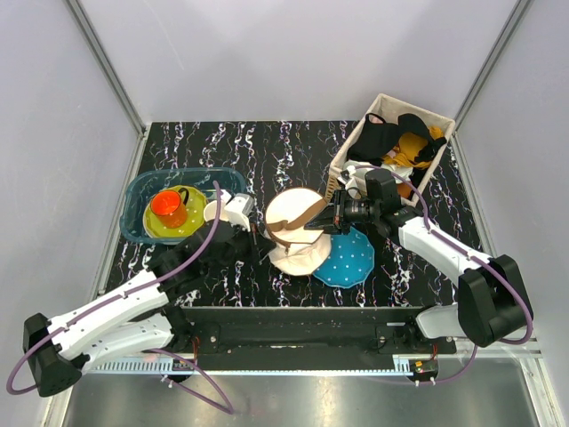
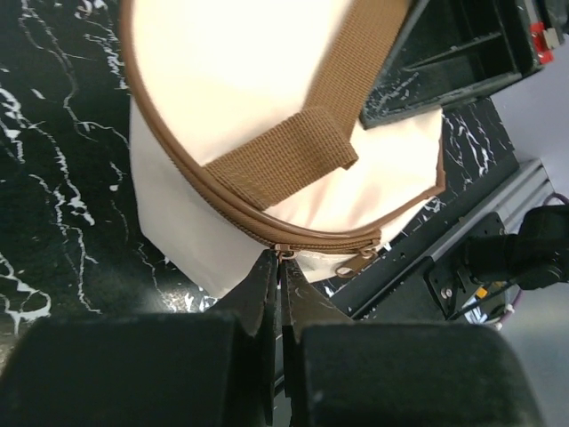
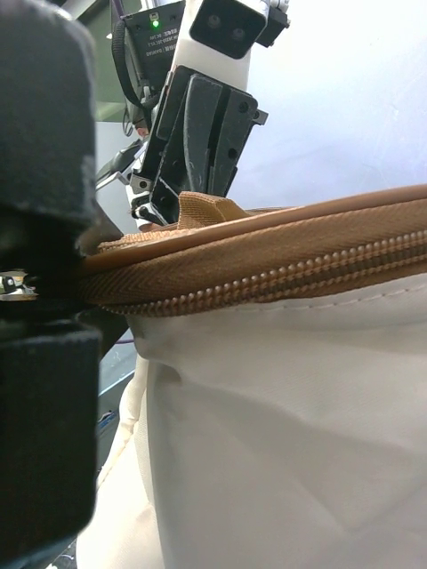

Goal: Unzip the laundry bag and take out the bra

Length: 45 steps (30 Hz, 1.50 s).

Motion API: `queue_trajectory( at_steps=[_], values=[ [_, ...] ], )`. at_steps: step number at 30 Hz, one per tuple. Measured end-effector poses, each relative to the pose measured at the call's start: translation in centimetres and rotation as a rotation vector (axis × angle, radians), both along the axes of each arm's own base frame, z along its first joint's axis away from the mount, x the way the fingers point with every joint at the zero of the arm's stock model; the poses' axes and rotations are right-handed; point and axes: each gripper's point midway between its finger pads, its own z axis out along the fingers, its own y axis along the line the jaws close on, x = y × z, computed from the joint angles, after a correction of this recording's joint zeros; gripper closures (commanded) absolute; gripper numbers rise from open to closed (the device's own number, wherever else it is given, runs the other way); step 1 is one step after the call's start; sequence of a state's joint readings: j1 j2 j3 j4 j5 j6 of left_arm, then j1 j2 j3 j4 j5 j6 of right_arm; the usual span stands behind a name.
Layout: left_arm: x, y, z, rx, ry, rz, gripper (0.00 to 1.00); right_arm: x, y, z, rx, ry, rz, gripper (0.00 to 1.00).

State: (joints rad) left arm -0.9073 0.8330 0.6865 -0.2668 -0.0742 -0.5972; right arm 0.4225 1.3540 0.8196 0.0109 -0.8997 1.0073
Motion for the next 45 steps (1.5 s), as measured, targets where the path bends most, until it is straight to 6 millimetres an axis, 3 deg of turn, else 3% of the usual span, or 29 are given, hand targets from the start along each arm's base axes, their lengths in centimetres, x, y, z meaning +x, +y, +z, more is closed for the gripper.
queue_trajectory(
  at_steps=[6,14,20,21,22,23,24,28,32,35,40,43,45],
  values=[
    [0.7,1.2,-0.1,0.045,-0.002,0.066,1.00,-0.4,-0.1,-0.1,-0.005,-0.010,0.021,1.00],
    [2.3,2.9,-0.6,0.093,0.002,0.100,1.00,-2.6,-0.9,-1.5,-0.050,-0.039,0.120,1.00],
    [3.4,3.0,-1.5,0.131,0.031,0.093,1.00,-1.6,-0.6,-1.0,-0.070,-0.131,0.177,0.99],
    [3.6,3.1,-1.5,0.131,0.030,0.098,1.00,-1.3,-0.5,-0.9,-0.080,-0.133,0.186,0.93],
    [3.7,3.2,-1.4,0.131,0.027,0.103,1.00,-0.6,-0.3,-0.8,-0.091,-0.143,0.200,0.63],
    [3.9,3.3,-1.3,0.129,0.022,0.111,1.00,0.5,0.1,-0.7,-0.109,-0.147,0.209,0.48],
    [4.1,3.4,-1.2,0.127,0.019,0.117,1.00,1.4,0.4,-0.7,-0.124,-0.150,0.209,0.40],
    [4.0,3.7,-0.7,0.100,0.023,0.135,1.00,6.3,1.3,-1.2,-0.245,-0.184,0.159,0.27],
    [3.4,3.9,-0.5,0.046,0.053,0.163,1.00,7.7,0.1,-1.6,-0.353,-0.202,0.067,0.20],
    [2.7,4.2,-1.6,0.018,0.104,0.188,1.00,6.5,-1.3,-1.2,-0.390,-0.199,-0.004,0.12],
    [1.6,4.5,-2.7,-0.027,0.154,0.212,1.00,1.5,-3.5,1.4,-0.343,-0.184,-0.115,0.07],
    [1.3,4.2,-2.4,-0.054,0.168,0.219,1.00,-1.1,-3.2,1.5,-0.266,-0.122,-0.160,0.08],
    [1.2,4.0,-2.5,-0.058,0.178,0.218,1.00,-2.6,-2.3,0.1,-0.224,-0.028,-0.173,0.07]
  ],
)
